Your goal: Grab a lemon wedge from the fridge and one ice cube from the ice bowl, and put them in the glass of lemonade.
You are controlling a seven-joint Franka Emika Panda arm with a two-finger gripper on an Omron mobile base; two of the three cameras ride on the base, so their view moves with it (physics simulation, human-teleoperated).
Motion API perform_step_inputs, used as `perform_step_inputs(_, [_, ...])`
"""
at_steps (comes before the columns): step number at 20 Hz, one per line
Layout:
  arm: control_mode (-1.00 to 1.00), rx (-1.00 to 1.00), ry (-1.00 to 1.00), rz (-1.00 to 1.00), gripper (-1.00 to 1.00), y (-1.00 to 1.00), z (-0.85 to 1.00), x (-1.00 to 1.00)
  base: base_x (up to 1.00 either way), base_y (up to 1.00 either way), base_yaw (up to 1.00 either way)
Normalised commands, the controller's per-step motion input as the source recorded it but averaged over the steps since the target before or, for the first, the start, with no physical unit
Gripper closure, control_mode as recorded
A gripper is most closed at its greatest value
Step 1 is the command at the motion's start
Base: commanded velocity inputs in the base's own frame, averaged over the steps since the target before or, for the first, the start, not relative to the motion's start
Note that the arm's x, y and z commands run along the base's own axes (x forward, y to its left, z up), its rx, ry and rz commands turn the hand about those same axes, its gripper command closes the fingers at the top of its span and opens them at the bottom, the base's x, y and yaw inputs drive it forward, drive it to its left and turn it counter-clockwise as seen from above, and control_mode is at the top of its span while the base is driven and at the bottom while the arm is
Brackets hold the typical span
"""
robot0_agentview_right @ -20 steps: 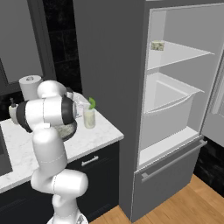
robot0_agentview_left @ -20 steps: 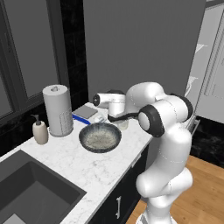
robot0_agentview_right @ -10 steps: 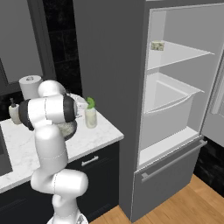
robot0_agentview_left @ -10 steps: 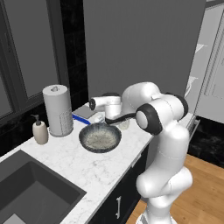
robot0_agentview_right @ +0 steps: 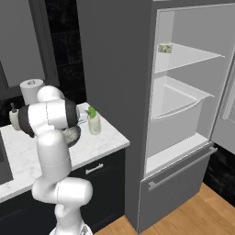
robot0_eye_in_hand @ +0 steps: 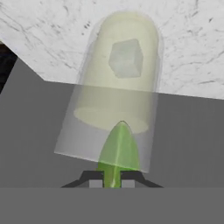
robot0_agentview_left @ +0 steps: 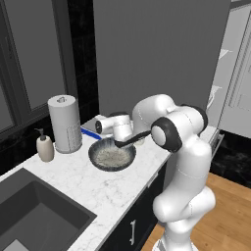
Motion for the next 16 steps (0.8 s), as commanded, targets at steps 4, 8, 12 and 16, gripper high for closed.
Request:
perform_step_inputs(4, [-1.0,0.0,0.01,0.0,1.0,0.0,-0.06,-0.31,0.0,0.0,0.0])
perform_step_inputs(8, [-1.0,0.0,0.0,0.0,-1.0,0.0,0.07,0.0,0.0,0.0,0.0])
perform_step_inputs(12, [-1.0,0.0,0.0,0.0,-1.0,0.0,0.26,0.0,0.0,0.0,0.0])
perform_step_inputs(16, [-1.0,0.0,0.0,0.0,-1.0,0.0,0.27,0.0,0.0,0.0,0.0])
